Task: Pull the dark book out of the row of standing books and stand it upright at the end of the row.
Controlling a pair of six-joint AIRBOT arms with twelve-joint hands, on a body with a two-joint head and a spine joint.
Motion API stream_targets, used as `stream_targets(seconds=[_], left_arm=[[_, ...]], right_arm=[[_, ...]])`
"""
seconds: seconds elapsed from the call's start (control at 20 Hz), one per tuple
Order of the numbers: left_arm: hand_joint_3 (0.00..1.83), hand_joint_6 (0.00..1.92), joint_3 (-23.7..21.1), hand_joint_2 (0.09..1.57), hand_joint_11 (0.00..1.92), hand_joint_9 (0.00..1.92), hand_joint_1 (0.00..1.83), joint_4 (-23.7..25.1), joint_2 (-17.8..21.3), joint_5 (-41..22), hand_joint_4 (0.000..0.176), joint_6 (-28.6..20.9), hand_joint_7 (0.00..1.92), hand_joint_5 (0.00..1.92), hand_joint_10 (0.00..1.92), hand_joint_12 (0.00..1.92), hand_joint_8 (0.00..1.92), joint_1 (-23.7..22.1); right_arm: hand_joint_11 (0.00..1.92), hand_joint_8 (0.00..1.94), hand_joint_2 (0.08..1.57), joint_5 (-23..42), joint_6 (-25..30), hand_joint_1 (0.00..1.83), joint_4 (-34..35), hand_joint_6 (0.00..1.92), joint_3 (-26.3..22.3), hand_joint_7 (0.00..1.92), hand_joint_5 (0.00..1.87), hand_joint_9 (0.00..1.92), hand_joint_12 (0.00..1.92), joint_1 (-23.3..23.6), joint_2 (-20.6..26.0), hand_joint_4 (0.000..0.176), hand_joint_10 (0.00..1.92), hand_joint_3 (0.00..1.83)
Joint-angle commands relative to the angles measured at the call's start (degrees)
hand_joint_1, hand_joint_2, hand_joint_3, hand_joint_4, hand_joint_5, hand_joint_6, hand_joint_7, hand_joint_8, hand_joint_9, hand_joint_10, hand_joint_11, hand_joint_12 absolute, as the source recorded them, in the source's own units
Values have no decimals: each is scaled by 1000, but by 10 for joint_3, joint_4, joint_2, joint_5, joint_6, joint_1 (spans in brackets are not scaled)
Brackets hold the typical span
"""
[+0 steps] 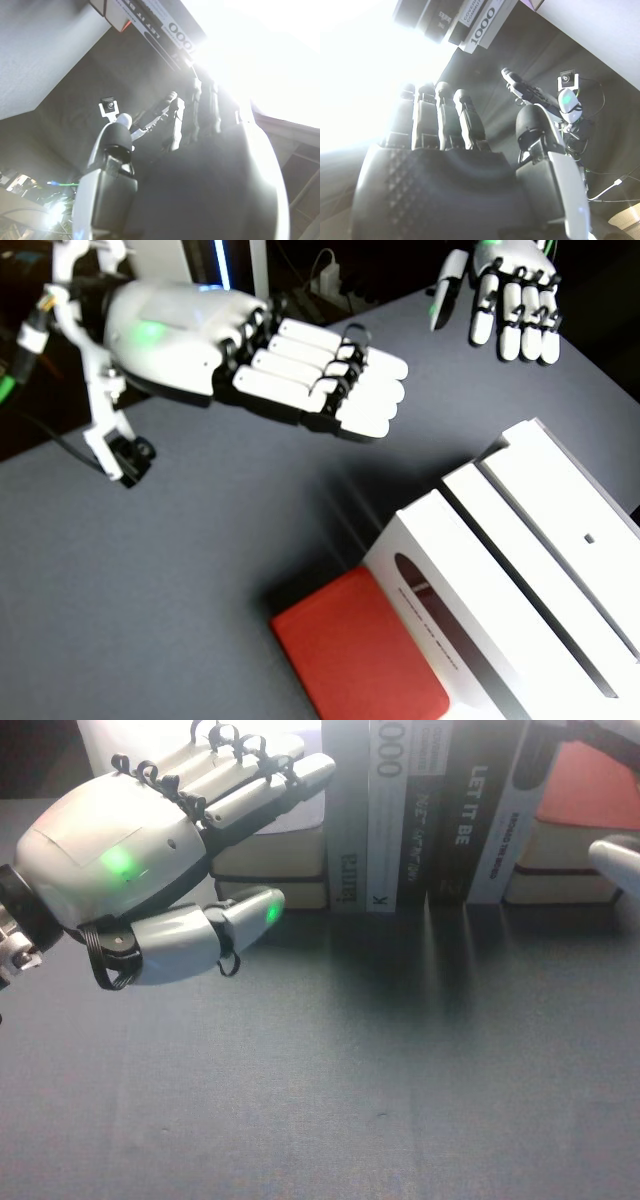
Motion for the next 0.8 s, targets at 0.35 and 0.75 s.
stream_targets(seconds=[0.35, 0.75], left_arm=[[10, 0, -3, 1487, 0, 0, 0, 9, 3, -56, 73, -12, 0, 0, 0, 0, 0, -24], [0, 10, -5, 1445, 0, 0, 246, 7, 3, -65, 48, -11, 0, 77, 0, 0, 0, -24]], right_arm=[[0, 0, 1394, 71, 3, 346, 7, 102, 10, 0, 41, 0, 0, 9, -13, 0, 0, 1], [0, 0, 1385, 71, 0, 595, 31, 108, 38, 0, 143, 0, 0, 41, -41, 0, 0, 0]])
